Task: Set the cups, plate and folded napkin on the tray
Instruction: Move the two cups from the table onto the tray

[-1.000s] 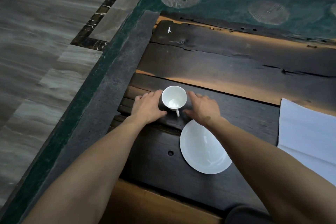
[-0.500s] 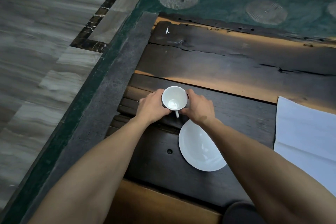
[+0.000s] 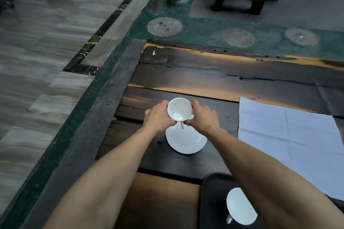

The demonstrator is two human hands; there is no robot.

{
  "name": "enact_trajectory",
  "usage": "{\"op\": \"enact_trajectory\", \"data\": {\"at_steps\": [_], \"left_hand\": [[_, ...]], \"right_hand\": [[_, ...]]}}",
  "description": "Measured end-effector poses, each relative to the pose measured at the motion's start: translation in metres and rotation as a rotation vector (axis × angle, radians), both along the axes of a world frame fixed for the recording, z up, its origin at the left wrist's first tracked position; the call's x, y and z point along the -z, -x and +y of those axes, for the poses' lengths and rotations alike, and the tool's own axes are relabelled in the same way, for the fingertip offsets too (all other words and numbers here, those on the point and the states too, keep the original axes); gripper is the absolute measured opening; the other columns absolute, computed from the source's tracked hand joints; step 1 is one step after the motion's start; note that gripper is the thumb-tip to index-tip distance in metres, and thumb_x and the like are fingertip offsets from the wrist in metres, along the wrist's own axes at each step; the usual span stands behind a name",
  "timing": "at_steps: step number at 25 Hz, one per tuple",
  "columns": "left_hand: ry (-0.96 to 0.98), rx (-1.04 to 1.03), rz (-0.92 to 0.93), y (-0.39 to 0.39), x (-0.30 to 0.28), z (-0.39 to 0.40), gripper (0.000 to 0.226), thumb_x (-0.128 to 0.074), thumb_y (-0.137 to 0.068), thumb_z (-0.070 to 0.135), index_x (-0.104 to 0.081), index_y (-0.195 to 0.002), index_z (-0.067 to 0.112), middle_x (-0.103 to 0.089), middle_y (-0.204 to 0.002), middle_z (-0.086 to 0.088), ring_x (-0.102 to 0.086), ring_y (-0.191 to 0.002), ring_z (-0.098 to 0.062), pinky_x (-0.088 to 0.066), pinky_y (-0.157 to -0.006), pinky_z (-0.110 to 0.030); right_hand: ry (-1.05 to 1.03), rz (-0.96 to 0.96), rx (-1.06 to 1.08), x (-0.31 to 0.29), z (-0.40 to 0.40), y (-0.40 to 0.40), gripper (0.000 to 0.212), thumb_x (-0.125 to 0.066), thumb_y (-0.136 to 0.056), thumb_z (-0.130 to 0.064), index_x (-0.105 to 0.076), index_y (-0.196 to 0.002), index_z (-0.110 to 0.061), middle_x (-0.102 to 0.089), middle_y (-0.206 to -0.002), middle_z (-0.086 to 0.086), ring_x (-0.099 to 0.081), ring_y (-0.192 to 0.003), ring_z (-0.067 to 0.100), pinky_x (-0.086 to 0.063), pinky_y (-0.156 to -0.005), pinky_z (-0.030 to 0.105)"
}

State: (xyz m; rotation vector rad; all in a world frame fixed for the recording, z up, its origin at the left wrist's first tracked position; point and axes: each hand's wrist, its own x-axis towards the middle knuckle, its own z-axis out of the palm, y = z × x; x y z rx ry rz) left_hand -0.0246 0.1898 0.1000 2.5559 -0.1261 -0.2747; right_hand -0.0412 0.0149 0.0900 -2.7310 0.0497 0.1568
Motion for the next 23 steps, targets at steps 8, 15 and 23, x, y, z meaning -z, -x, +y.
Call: {"op": "enact_trajectory", "data": {"at_steps": [8,15,23], "left_hand": [[0.122,0.062,0.065,0.116,-0.016,-0.083,0.057,-0.071,-0.063,0.036,-0.053,-0.117,0.032,-0.062,-0.104,0.017,-0.059,-0.11,-0.016,-0.039,-0.099,-0.042],[0.187,0.157,0.102,0.201,-0.031,-0.178,0.061,-0.077,-0.059,0.048,-0.051,-0.113,0.035,-0.064,-0.107,0.017,-0.059,-0.107,-0.013,-0.04,-0.093,-0.038],[0.421,0.115,0.231,0.278,-0.017,-0.27,0.074,-0.088,-0.053,0.04,-0.056,-0.119,0.033,-0.065,-0.112,0.015,-0.063,-0.1,-0.004,-0.055,-0.086,-0.034]], "right_hand": [[-0.016,0.009,0.085,-0.028,-0.088,0.133,0.054,-0.07,-0.074,-0.048,-0.049,-0.116,-0.022,-0.066,-0.109,0.004,-0.056,-0.102,0.029,-0.043,-0.079,0.039],[-0.153,-0.003,0.174,-0.032,-0.187,0.232,0.064,-0.074,-0.07,-0.051,-0.048,-0.125,-0.03,-0.064,-0.119,-0.005,-0.059,-0.105,0.024,-0.046,-0.08,0.037],[-0.35,0.013,0.246,-0.021,-0.288,0.313,0.066,-0.08,-0.064,-0.053,-0.053,-0.122,-0.039,-0.067,-0.115,-0.014,-0.064,-0.103,0.009,-0.05,-0.075,0.028]]}}
